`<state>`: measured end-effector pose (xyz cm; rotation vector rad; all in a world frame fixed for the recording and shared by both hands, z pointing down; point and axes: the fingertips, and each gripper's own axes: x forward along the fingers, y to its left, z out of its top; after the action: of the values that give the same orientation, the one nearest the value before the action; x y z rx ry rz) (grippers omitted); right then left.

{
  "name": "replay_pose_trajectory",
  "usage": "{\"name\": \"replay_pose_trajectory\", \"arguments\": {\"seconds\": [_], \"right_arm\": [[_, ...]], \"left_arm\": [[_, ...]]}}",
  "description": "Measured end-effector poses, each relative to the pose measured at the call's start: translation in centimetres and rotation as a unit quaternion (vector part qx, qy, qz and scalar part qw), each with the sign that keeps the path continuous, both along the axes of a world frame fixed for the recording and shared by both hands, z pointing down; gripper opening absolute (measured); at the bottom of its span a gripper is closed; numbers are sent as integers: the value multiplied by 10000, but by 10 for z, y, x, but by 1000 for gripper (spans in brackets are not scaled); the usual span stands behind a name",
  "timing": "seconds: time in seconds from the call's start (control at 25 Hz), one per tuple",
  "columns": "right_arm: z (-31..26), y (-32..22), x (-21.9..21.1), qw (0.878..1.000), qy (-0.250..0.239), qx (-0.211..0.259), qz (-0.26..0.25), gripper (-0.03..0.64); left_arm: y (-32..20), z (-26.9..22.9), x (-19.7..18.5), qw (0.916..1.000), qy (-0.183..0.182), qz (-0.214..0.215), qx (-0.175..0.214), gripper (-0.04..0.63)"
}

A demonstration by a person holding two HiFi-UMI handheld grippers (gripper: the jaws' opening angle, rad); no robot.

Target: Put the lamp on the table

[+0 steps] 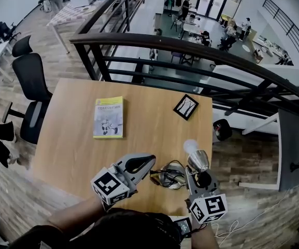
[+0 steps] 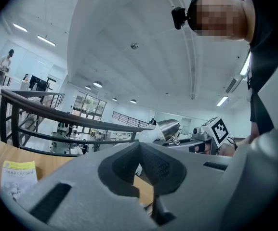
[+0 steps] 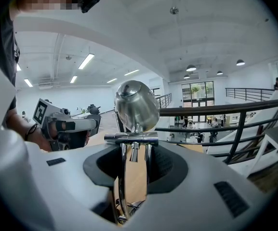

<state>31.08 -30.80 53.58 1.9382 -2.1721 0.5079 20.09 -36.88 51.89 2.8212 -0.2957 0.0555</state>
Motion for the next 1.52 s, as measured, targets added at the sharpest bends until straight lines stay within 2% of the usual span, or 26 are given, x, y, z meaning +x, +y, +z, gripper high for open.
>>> {"name": "replay_pose_trajectory", "arguments": {"seconds": [0.76, 1.52], "right_arm": [[8, -25, 0, 10000, -62, 35, -66, 124], [17, -46, -19, 9993, -131, 76, -353, 115]], "left_arm": [[-7, 8, 4, 10000, -66, -13, 15, 9], [-12, 12, -2, 9999, -80, -142, -44, 8]]}}
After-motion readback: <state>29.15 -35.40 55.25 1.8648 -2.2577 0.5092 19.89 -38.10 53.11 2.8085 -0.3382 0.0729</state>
